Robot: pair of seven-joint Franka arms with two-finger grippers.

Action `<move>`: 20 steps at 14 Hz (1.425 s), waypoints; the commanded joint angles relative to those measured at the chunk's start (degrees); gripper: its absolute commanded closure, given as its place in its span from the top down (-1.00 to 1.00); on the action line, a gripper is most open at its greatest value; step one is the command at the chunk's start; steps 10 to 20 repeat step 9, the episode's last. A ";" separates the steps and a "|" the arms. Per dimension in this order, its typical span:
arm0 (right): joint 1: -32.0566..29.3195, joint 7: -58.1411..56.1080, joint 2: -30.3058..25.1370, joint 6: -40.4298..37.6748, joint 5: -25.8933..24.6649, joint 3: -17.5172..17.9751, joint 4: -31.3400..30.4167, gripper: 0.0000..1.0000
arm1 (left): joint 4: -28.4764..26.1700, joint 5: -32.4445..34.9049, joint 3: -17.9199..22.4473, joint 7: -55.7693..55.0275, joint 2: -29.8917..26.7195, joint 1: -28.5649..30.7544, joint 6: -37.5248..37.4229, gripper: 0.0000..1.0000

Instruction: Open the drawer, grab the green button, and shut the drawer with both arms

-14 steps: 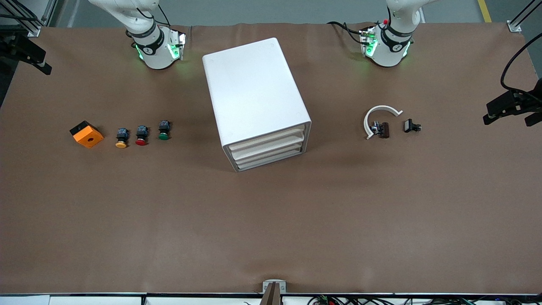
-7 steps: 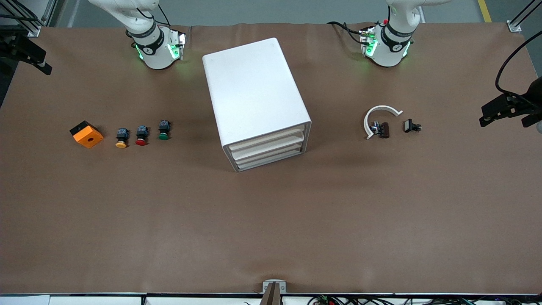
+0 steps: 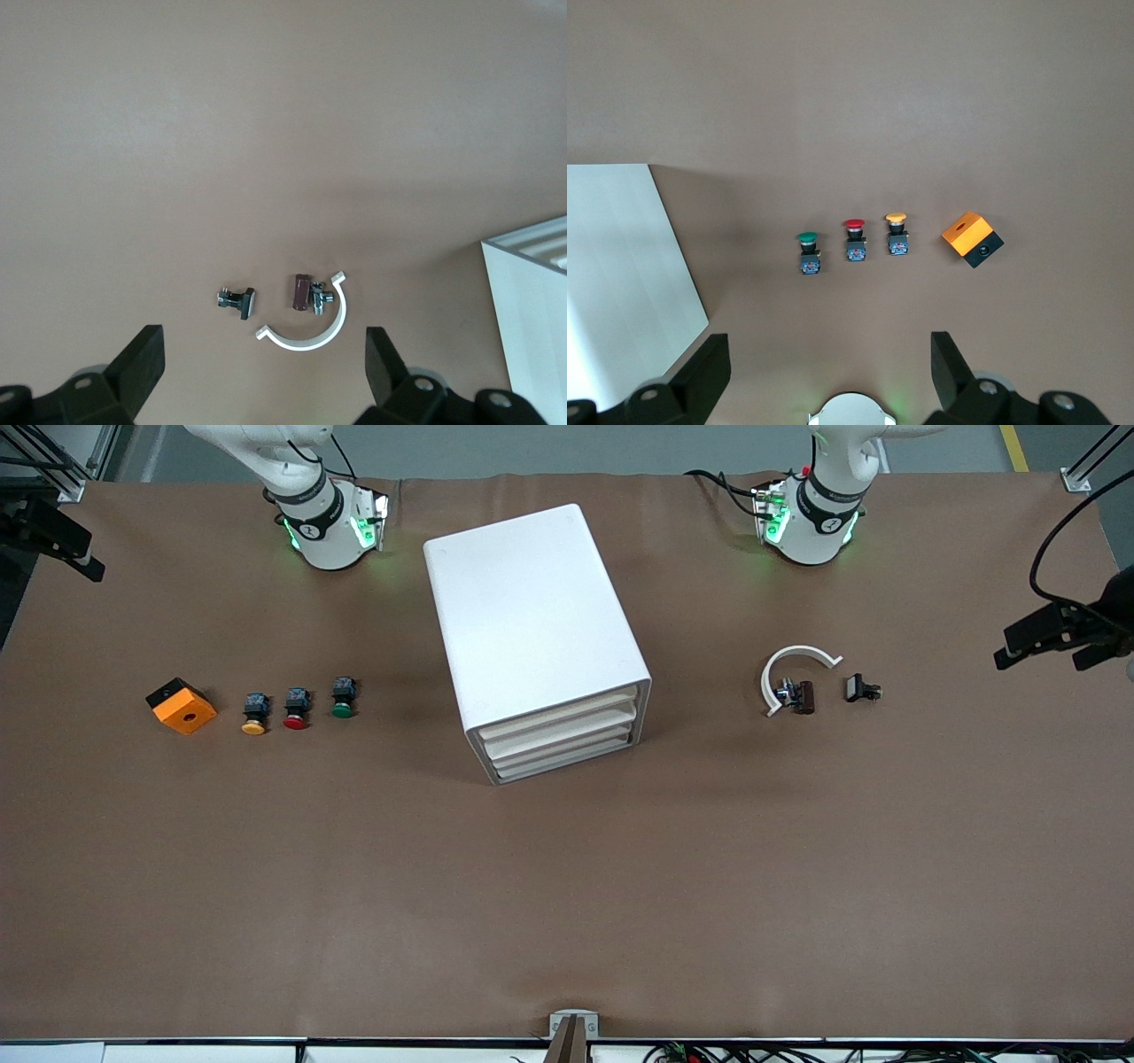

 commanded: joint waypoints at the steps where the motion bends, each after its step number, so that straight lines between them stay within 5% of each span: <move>1: 0.85 -0.53 -1.00 0.09 0.01 -0.69 -0.95 1.00 | -3.03 0.55 -0.04 0.11 -2.93 -0.28 1.20 1.00; 20: 0.94 -0.10 -1.00 -0.96 0.88 -0.52 -1.04 1.00 | -1.89 2.23 -0.04 0.19 -3.02 -0.37 1.02 1.00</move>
